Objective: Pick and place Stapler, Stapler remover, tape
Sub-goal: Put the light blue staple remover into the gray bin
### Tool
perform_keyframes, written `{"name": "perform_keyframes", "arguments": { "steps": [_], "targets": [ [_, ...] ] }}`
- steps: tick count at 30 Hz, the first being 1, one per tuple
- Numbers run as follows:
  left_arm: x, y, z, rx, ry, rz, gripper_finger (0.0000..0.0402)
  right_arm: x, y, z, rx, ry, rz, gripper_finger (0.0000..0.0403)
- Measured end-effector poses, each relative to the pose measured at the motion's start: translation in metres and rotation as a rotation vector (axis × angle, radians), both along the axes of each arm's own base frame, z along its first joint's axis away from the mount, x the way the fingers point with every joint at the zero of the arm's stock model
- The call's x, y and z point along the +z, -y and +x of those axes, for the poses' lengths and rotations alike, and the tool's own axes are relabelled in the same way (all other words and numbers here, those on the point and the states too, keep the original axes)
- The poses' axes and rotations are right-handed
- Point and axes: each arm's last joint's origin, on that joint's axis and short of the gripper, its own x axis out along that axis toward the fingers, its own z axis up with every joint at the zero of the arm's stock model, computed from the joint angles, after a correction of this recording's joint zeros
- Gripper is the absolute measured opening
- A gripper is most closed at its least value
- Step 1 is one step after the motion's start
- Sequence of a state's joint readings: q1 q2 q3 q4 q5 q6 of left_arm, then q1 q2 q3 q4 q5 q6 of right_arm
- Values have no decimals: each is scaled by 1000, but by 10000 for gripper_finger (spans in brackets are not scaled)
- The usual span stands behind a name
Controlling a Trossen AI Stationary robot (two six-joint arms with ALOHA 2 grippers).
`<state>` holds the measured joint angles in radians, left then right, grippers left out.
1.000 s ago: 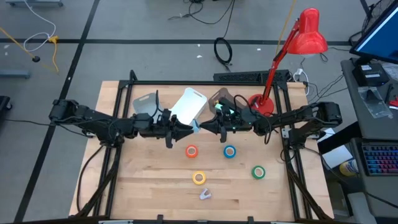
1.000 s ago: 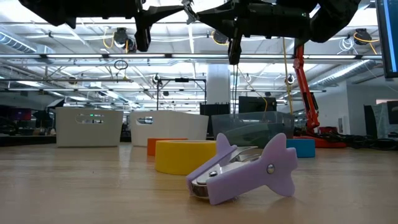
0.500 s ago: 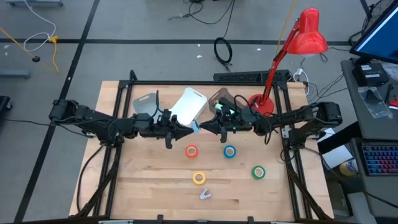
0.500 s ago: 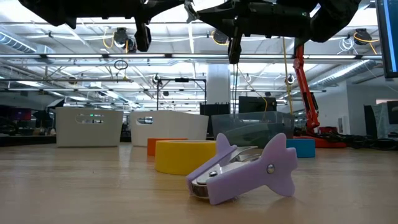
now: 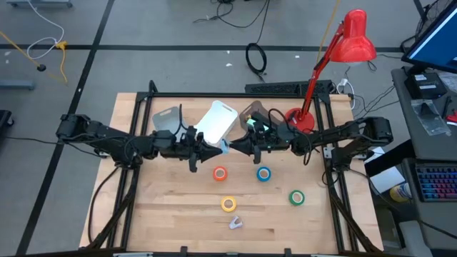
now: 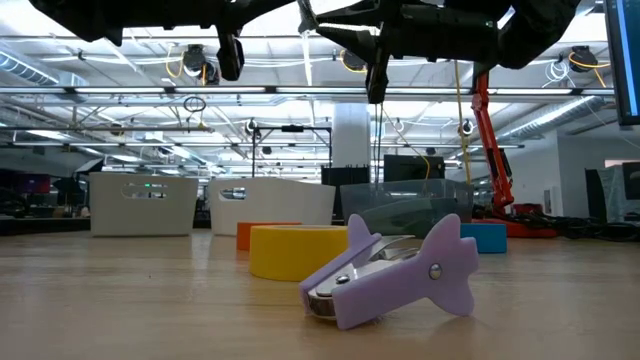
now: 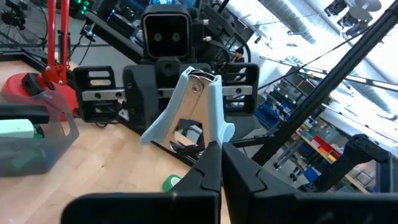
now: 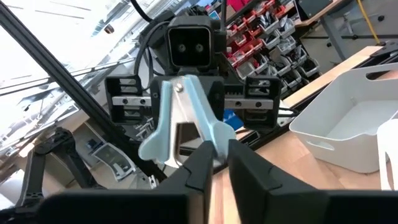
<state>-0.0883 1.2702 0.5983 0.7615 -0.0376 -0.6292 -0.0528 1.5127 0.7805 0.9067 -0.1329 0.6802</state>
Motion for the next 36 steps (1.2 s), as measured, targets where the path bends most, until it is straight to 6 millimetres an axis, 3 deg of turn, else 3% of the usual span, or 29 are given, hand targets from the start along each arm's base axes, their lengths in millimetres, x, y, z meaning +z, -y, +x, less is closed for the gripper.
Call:
{"name": "perform_keyframes", "arguments": {
  "steps": [7, 13, 24, 29, 36],
  "targets": [
    [0, 0, 0, 1, 1, 3, 1, 0, 0, 0, 6, -4, 18, 118],
    [-1, -2, 0, 29, -8, 34, 1, 0, -2, -1, 143, -11, 43, 160],
    [-8, -30, -5, 154, -140, 72, 0, -10, -4, -3, 391, -133, 113, 166],
    [-12, -42, -23, 237, -327, 75, 0, -13, -1, -4, 423, -175, 129, 160],
    [-14, -50, -68, 398, -584, 29, 0, -17, 18, -6, 376, -203, 143, 160]
  ]
}}
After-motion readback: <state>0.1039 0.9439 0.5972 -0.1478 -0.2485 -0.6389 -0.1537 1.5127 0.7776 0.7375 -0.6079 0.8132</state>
